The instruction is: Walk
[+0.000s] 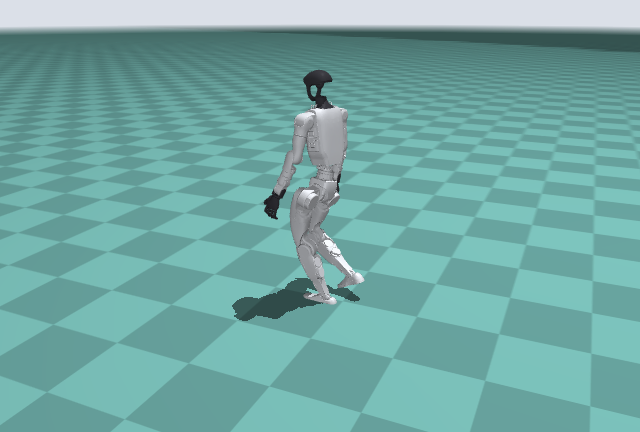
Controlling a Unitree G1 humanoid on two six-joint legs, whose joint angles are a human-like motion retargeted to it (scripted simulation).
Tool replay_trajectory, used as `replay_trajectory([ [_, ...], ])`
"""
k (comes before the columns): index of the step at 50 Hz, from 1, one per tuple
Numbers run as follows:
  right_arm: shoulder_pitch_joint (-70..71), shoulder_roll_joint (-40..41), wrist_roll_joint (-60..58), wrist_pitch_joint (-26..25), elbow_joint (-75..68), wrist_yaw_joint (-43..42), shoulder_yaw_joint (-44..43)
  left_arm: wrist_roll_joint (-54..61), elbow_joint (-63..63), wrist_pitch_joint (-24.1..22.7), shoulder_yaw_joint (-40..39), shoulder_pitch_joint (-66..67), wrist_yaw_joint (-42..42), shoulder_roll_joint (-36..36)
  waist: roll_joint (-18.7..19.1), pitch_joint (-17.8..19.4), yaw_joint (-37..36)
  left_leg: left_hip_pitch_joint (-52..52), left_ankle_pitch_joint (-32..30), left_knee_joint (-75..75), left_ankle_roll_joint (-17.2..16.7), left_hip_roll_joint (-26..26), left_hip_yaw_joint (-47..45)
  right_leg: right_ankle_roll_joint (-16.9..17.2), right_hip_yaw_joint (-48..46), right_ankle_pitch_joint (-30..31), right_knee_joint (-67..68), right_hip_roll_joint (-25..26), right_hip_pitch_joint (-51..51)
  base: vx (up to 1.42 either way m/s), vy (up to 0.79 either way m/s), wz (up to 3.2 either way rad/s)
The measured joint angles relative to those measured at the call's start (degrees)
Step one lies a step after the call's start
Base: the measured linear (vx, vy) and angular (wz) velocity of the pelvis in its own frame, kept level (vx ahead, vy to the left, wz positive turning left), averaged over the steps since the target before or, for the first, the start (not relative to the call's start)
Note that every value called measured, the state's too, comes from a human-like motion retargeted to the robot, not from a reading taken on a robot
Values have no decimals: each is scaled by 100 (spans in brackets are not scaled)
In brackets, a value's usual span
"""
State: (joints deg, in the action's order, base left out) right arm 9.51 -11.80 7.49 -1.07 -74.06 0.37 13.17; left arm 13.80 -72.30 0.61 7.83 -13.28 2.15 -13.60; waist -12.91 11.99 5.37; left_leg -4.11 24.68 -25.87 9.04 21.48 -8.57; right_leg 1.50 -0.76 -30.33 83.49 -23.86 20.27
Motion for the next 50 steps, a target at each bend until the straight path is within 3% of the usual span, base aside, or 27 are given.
replay_trajectory([
  [5,146,-9,17,47,232,-207,99,62,292,-142,-26,-236,233,-117,412,136,240,1062,254,824,-71,-281,425,196,-233,-180,-1717,665,702,55,8,19],
  [10,144,-28,-82,32,357,-272,195,48,399,-286,29,-155,256,-124,639,161,268,1652,597,1064,-150,-520,525,678,-190,127,-3660,1297,1095,49,4,1],
  [12,172,-64,-141,6,387,-257,187,18,354,-297,5,-111,211,-133,910,94,229,1807,738,1181,-209,-813,523,743,-369,535,-4813,1687,847,49,0,-8],
  [15,84,-86,-214,-5,356,-269,158,-36,210,-271,-26,114,155,-32,919,112,212,1993,1026,778,-269,-829,496,781,-368,657,-4614,1699,900,46,-4,6],
  [21,-155,-158,-326,-27,114,-240,27,-169,-400,-159,-211,748,-56,266,1220,157,273,1989,1283,-1003,-648,-1293,500,542,-579,923,-3836,1956,487,46,-8,14],
  [24,-212,-243,-300,-13,-14,-163,-21,-230,-716,-123,-288,1008,-217,376,1815,155,307,1426,913,-2731,-1118,-2170,490,255,-894,1046,-4123,2642,116,39,-11,12],
  [27,-218,-303,-216,-10,-45,-132,-78,-240,-838,-63,-291,1158,-309,389,2233,91,219,723,428,-4160,-1363,-2896,529,20,-1034,1088,-4392,3194,-59,35,-10,-6],
  [30,-164,-349,-106,-18,-9,-184,-135,-143,-787,-9,-288,1127,-248,313,2381,40,42,33,398,-5051,-1235,-3391,536,-79,-1040,1057,-4629,3470,-240,35,-9,-15],
  [32,-156,-357,-52,-19,29,-255,-117,-62,-688,-21,-308,1090,-123,267,2405,55,-99,-316,720,-5338,-1048,-3596,540,-91,-1008,914,-4524,3554,-315,34,-8,-26],
  [36,71,-384,66,-57,105,-351,-110,135,-412,-28,-394,756,195,69,2226,65,-371,-1058,1344,-5028,-683,-3472,649,-21,-802,834,-4886,3527,-672,35,-5,-30],
  [40,265,-386,123,-57,197,-399,-71,273,-166,-104,-497,459,512,-89,2033,125,-541,-1426,1645,-3930,-556,-2987,863,65,-542,704,-5070,3434,-962,34,-1,-35],
  [45,422,-367,190,21,386,-451,-15,387,-78,-185,-673,194,841,-211,1900,103,-499,-1386,1215,-2573,-676,-2376,1251,104,-199,631,-5413,3354,-1302,29,2,-34],
  [50,390,-291,222,120,570,-555,-7,499,-195,-235,-844,107,1073,-235,1990,61,-316,-1102,1153,-2267,-698,-2325,1269,114,33,536,-5503,3414,-1564,21,6,-26],
])
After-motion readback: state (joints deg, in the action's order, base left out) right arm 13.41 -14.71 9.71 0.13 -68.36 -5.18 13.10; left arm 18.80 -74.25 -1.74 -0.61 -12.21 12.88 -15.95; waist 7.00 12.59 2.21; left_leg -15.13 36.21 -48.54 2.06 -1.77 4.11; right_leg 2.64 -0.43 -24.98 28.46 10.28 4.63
